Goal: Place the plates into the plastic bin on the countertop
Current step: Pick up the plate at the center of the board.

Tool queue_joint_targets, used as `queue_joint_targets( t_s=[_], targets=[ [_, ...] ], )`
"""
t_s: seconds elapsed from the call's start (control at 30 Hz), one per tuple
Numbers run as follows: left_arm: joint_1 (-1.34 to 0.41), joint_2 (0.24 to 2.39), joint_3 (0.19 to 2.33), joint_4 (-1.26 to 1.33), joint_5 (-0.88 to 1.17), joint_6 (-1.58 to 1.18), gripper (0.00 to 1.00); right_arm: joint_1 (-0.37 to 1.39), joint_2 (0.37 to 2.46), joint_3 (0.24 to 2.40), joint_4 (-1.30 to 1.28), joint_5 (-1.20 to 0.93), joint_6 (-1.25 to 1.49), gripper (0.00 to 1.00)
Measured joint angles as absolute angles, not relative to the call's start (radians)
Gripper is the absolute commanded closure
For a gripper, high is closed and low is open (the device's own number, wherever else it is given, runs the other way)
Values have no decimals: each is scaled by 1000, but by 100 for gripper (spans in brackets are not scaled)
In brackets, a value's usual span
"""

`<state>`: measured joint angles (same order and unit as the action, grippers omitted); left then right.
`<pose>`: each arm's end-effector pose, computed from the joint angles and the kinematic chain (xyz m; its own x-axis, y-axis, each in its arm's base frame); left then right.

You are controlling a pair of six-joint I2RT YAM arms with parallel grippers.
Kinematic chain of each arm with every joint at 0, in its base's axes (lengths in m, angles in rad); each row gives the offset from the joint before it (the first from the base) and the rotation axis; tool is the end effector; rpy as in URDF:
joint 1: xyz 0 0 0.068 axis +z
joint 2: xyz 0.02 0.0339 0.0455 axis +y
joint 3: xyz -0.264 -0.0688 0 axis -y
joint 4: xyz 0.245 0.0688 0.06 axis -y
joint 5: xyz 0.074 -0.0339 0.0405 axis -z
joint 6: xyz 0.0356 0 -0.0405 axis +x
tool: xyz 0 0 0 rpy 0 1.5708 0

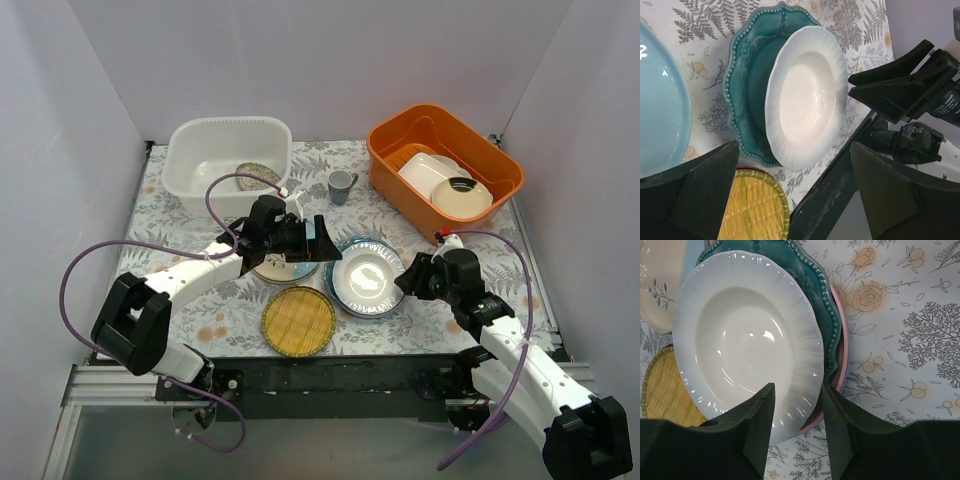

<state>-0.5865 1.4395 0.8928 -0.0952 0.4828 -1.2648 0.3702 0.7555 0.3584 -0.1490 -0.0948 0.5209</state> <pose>0.2494 -0.1856 0.2359 -0.9130 -0.4074 0.0238 -0.2345 0.4762 -0.8475 0.1577 0.0648 0.1983 -0.6367 0.2843 -0.7168 -0.1369 0.8731 0.4679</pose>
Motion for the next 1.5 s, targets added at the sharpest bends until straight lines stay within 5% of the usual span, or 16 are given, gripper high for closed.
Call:
queue_joint_targets(
  t_s=[1.03,1.23,1.5],
  targets=[
    [-698,1655,874,77,540,-1330,17,359,820,329,-60,-184,522,61],
    [-701,1682,873,106,547,-1338,39,355,828,329,-50,-194,521,62],
    [-693,1697,857,87,527,-1334,100,346,833,328,-54,-185,520,62]
  ],
)
